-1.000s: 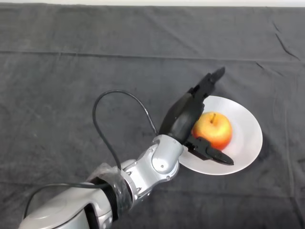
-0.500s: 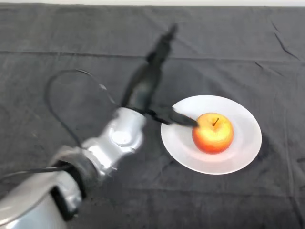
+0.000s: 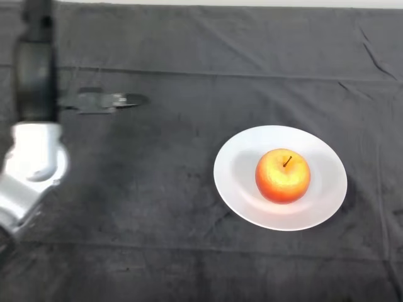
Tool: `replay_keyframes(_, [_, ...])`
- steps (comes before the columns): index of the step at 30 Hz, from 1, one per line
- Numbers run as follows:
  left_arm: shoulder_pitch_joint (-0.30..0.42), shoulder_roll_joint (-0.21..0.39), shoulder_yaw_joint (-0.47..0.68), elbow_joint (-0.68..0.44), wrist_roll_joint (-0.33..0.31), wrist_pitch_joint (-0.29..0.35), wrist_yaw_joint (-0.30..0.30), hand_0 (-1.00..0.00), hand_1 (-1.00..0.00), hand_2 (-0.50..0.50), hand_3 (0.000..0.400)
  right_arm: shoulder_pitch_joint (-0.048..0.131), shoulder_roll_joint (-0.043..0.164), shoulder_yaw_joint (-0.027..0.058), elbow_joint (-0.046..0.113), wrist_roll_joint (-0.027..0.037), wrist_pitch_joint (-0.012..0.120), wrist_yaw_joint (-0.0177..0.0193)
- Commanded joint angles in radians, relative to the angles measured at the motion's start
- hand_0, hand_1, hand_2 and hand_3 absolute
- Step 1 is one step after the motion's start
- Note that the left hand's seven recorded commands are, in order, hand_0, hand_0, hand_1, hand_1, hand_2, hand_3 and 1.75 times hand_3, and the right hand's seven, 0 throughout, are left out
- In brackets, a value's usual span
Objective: Move the apple to the plate
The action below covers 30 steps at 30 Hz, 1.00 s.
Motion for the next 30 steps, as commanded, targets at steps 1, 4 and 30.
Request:
replay_keyframes(1, [0.056,0.089,0.058,-0.054,0.019,-0.011,0.034,0.0,0.0,0.0,0.0,0.003,-0.006,-0.0154,-0.006,0.0127,-0.006,0.0082])
replay_keyframes(4, [0.131,0.141,0.128,-0.118,0.024,-0.006,0.074,0.0,0.0,0.0,0.0,0.003,-0.006,-0.0153,-0.007,0.0125,-0.005,0.0077])
replay_keyframes(30, [0.598,0.264,0.701,-0.248,0.02,-0.005,0.244,0.0,0.0,0.0,0.0,0.005,-0.004,-0.0145,-0.012,0.0116,-0.004,0.0047])
